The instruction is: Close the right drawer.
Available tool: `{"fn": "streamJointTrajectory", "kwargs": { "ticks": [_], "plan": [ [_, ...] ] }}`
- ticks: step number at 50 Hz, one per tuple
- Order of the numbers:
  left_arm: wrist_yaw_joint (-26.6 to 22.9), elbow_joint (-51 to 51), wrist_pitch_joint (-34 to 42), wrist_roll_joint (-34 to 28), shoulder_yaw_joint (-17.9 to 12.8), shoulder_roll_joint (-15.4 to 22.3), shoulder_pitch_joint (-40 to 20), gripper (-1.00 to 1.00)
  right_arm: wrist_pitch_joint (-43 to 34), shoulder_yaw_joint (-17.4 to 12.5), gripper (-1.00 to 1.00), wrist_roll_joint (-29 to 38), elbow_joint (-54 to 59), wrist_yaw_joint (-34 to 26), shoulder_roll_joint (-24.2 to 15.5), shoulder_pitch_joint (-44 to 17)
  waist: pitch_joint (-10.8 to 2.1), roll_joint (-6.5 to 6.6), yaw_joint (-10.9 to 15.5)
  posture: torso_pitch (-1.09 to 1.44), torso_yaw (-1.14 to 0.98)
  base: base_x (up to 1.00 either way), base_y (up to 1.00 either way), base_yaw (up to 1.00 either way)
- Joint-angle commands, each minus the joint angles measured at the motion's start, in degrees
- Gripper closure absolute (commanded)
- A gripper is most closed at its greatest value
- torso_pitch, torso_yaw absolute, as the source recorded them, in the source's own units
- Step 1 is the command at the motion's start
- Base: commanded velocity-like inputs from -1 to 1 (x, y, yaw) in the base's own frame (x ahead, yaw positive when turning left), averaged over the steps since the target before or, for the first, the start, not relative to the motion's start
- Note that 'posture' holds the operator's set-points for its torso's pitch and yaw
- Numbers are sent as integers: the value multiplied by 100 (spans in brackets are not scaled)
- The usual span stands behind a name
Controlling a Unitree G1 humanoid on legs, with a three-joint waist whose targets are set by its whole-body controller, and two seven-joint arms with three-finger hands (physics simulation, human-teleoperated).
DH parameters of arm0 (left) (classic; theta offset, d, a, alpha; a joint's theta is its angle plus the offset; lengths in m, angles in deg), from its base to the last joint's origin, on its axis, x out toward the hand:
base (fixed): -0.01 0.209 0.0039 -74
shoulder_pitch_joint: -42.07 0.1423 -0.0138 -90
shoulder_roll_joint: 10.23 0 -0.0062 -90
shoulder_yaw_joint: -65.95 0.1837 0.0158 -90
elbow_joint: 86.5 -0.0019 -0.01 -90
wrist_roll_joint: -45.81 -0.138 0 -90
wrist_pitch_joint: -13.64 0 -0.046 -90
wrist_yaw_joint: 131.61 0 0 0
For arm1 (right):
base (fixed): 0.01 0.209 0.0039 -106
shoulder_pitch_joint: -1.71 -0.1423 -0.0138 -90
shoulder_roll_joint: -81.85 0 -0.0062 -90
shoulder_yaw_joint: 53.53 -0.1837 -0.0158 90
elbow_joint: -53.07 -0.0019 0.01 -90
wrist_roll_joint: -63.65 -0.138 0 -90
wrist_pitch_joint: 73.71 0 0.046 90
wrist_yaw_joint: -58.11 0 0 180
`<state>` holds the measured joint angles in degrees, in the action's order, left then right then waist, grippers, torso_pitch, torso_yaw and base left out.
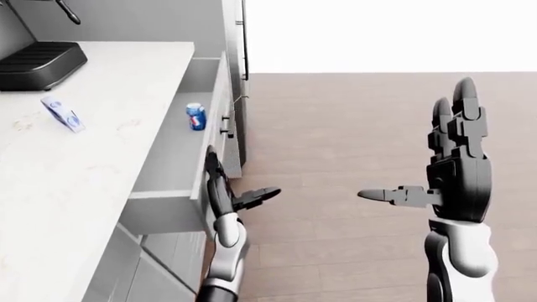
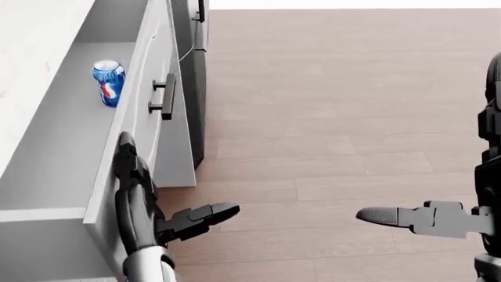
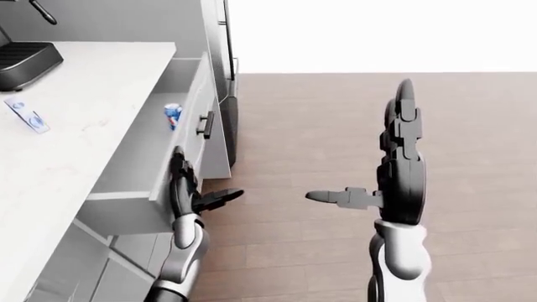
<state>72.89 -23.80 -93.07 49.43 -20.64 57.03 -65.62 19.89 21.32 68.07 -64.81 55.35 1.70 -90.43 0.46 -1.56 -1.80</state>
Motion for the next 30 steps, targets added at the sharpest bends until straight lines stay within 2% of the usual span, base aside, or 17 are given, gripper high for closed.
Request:
{"fn": "streamJointTrajectory", "kwargs": {
  "ticks": [1, 21, 30],
  "plan": [
    [231, 304, -250, 81, -240, 88, -103, -100, 124, -28, -100, -9, -230, 22, -47, -102, -115, -26, 55, 0, 0, 0, 0, 0],
    [487, -35, -463, 419, -768, 612, -262, -100, 169, -19, -100, -2, -178, 23, -47, -102, -105, 13, 57, 0, 0, 0, 0, 0],
    [558, -66, -439, 555, -897, 758, -301, -100, 100, -1, -100, 19, -246, 25, -40, -108, -121, 31, 51, 0, 0, 0, 0, 0]
  ]
}}
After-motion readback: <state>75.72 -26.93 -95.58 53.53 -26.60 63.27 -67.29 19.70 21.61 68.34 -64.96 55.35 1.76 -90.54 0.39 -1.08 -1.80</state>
